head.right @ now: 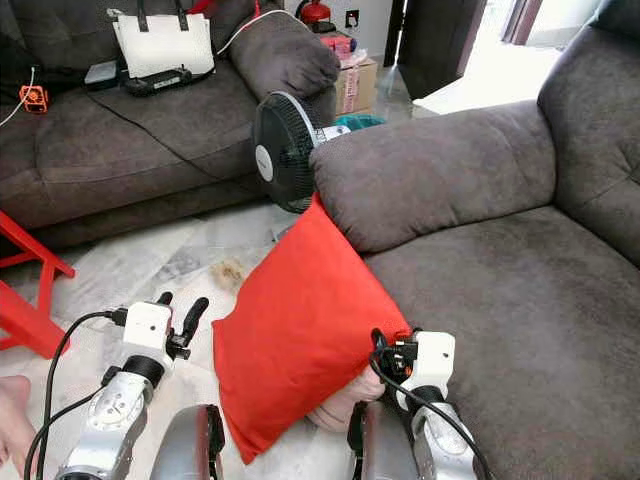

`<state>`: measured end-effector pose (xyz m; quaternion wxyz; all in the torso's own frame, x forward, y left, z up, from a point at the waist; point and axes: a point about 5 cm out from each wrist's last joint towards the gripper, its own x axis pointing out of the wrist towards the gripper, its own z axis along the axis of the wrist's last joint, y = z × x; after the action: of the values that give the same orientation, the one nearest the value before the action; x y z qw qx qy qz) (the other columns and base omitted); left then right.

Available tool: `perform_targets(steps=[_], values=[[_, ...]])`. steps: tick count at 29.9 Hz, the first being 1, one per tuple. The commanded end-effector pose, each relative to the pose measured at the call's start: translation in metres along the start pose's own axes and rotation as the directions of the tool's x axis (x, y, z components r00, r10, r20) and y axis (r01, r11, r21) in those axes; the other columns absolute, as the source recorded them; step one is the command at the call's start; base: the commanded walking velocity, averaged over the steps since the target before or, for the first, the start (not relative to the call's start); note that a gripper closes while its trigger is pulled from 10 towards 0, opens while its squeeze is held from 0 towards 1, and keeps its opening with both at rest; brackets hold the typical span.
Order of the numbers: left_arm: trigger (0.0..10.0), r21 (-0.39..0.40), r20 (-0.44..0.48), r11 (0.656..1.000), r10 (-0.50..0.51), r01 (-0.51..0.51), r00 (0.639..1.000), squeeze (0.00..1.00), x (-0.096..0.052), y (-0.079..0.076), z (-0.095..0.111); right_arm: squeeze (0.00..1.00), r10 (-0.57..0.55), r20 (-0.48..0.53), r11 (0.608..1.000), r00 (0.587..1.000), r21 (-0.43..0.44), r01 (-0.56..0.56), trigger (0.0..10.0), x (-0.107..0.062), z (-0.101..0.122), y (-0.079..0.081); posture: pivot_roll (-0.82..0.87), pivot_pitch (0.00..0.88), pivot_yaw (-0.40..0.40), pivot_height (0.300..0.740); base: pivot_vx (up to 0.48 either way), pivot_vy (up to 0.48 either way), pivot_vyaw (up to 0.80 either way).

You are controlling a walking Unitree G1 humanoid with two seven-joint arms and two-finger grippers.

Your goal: Move the pillow to the sofa from floor

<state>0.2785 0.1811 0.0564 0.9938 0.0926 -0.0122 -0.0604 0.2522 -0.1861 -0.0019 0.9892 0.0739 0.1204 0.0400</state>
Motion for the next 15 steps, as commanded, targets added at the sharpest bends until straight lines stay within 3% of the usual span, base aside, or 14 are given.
perform_targets(steps=[1, 4, 15], values=[[10.0, -0.006, -0.011, 1.0, -0.003, 0.003, 1.0, 0.0, -0.0019, 0.0, -0.0014, 0.0, -0.005, 0.002, 1.0, 1.0, 0.008, 0.005, 10.0, 0.0003, 0.0001, -0.0017, 0.11, 0.061, -0.017, 0.55, 0.0, 0.0, 0.0], [10.0, -0.007, -0.012, 1.0, -0.005, 0.005, 1.0, 0.0, -0.002, -0.0004, -0.0014, 0.0, -0.003, 0.001, 1.0, 1.0, 0.007, 0.003, 10.0, 0.0007, -0.0004, -0.001, 0.11, 0.059, -0.015, 0.55, 0.0, 0.0, 0.0], [10.0, -0.008, -0.01, 1.0, -0.012, 0.012, 1.0, 0.0, -0.0031, -0.0028, -0.0011, 0.0, -0.002, -0.005, 1.0, 1.0, 0.009, 0.002, 10.0, 0.001, -0.0028, -0.001, 0.11, 0.06, -0.015, 0.55, 0.248, 0.0, 0.0]])
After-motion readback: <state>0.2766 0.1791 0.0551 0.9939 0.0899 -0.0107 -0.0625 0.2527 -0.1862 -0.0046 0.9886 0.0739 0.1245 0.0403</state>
